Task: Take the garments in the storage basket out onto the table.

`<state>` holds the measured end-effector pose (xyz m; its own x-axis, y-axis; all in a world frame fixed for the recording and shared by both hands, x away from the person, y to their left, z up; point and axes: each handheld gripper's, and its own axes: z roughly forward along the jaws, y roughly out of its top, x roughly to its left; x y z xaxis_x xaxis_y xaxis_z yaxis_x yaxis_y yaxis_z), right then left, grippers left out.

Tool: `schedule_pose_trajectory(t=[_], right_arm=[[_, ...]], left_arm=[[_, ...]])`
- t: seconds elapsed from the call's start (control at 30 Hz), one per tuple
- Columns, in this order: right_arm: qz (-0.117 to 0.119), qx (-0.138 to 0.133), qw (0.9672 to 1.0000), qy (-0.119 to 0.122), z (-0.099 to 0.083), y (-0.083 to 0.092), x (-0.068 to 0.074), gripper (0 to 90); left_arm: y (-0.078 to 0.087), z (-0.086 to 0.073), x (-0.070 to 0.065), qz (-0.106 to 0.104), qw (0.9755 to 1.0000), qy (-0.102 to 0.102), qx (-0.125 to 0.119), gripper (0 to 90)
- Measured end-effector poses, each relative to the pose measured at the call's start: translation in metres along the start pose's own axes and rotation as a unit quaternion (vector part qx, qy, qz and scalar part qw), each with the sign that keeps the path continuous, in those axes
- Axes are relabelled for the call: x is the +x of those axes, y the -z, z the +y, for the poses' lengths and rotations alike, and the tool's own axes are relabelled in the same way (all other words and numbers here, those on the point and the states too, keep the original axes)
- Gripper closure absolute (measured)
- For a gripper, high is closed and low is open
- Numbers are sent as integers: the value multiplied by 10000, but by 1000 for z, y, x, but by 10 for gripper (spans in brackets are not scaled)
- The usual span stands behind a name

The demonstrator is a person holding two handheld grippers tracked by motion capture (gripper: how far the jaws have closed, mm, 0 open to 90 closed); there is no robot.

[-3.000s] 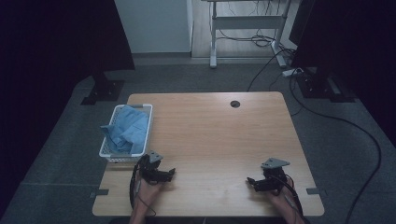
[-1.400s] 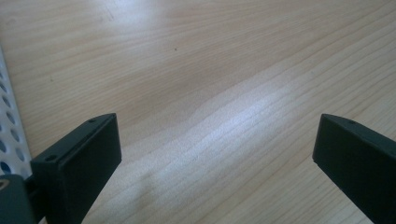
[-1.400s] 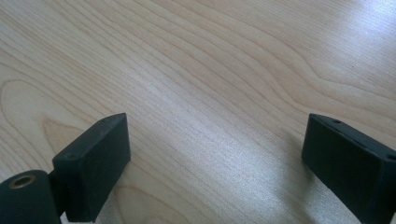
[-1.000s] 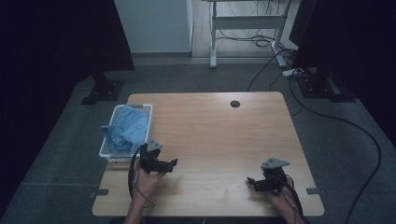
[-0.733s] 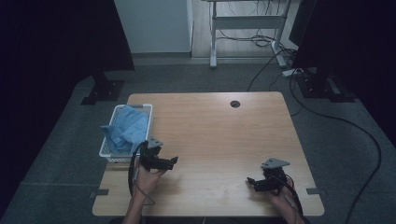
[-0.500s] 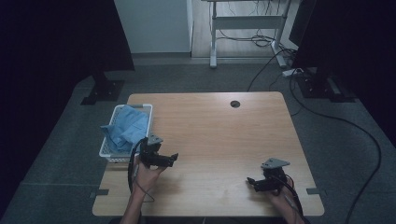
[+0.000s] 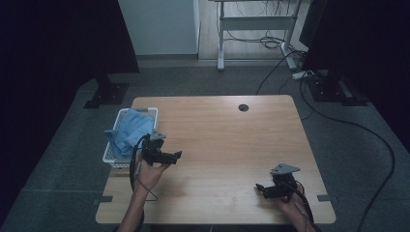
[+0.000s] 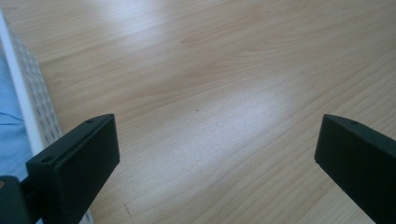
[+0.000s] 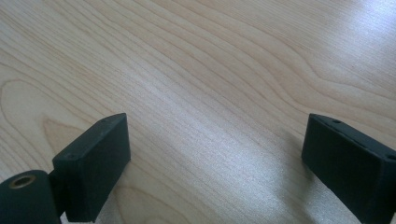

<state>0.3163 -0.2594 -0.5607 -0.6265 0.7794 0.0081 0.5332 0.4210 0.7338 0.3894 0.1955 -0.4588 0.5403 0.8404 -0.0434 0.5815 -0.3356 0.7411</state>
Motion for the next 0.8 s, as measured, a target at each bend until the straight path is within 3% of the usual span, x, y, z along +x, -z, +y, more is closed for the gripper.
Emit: schedule_pose_trajectory(t=[0.43, 0.8], right_arm=[[1, 1, 10000, 1, 0, 0, 0, 80], [1, 4, 10000, -10, 0, 0, 0, 79]], left_arm=[[3, 16, 31, 68, 9997, 234, 76, 0], [6, 29, 63, 456, 9982, 293, 258, 0]])
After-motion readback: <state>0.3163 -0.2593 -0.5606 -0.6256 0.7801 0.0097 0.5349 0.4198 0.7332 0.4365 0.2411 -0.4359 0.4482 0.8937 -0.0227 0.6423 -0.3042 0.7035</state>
